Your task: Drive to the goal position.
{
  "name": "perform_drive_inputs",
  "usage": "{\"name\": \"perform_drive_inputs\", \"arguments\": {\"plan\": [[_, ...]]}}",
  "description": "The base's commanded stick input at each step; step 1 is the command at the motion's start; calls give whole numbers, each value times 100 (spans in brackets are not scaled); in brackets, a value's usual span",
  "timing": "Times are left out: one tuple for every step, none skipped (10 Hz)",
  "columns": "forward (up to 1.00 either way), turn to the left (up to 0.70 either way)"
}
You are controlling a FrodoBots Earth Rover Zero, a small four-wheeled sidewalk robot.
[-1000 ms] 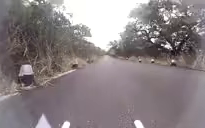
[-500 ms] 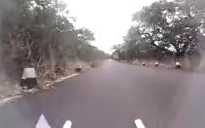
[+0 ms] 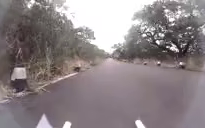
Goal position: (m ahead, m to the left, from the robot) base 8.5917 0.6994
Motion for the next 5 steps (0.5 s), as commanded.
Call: {"name": "perform_drive_inputs", "arguments": {"plan": [[70, 0], [70, 0], [70, 0], [70, 0], [70, 0]]}}
